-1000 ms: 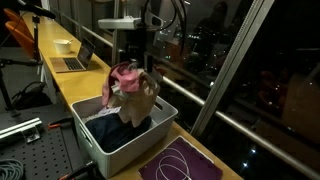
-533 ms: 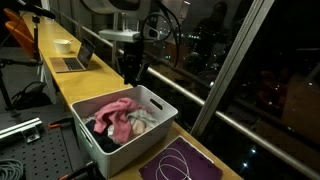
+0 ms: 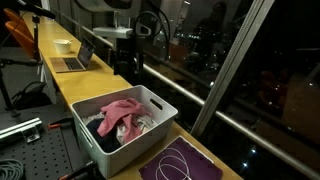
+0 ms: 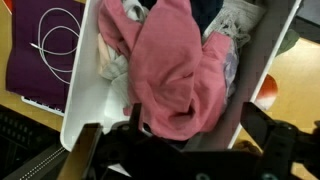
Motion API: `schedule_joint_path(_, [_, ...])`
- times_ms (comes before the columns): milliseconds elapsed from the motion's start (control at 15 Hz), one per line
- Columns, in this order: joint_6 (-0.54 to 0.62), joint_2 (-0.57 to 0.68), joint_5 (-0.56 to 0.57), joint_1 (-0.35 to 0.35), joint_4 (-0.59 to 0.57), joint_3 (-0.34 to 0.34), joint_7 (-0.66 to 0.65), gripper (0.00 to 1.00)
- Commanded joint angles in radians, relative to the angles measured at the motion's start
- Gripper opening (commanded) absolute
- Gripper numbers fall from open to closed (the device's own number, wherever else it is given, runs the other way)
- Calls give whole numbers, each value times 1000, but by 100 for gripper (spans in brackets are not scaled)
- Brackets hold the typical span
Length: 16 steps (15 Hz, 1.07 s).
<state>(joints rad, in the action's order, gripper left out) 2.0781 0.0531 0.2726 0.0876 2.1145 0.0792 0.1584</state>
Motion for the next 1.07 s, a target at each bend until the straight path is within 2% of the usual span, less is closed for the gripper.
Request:
schedule_joint_path(0, [-7, 30, 15, 35, -30, 33, -36, 100])
schedule_joint_path(467, [-17, 135, 34, 113, -106, 91, -76, 100])
schedule_joint_path(1000, [-21, 304, 56, 186, -211, 108, -79, 100])
